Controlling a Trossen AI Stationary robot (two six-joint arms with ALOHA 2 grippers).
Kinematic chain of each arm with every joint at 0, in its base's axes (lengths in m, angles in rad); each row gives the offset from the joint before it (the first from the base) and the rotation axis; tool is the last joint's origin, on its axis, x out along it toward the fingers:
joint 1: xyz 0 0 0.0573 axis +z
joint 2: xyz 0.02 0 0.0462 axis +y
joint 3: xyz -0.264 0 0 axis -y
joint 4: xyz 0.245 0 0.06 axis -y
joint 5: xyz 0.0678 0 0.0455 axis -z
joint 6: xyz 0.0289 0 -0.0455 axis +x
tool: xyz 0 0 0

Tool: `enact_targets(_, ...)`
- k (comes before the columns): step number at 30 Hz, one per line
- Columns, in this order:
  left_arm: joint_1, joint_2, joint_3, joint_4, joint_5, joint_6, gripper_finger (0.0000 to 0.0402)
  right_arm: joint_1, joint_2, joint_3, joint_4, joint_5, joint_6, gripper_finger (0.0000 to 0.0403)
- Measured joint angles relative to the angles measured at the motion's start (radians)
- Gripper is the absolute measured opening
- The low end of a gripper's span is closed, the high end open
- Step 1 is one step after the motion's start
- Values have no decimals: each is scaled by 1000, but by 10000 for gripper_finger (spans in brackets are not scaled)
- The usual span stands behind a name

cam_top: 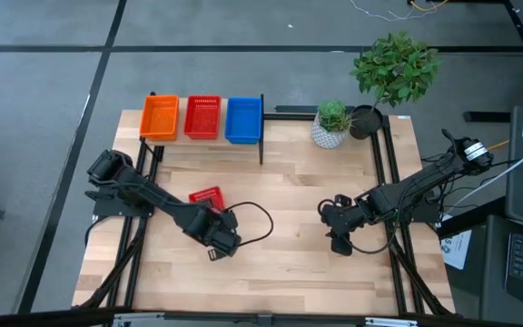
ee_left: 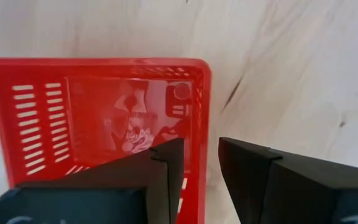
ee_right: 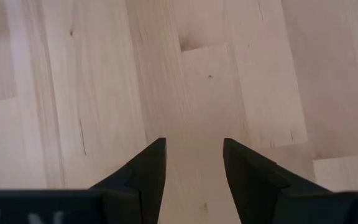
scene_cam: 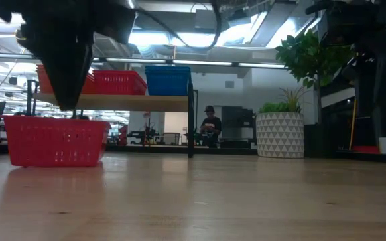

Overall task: Stack baskets on shelf by color
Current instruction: Stack the red bin on top of the red bin on the shelf

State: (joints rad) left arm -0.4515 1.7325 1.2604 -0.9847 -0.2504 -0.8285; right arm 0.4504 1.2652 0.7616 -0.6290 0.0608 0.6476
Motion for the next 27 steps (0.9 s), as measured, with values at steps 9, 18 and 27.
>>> enact_targets(9, 2, 0, -73, 74, 15, 0, 92, 0, 0, 0, -1, -1, -2, 158)
enact_targets(18, 13, 0, -164, 132, 36, 8, 84, 0, 0, 0, -1, -1, -4, 158)
enact_targets(27, 2, -44, -75, 85, 97, 5, 2, 0, 0, 0, -1, -1, -3, 158)
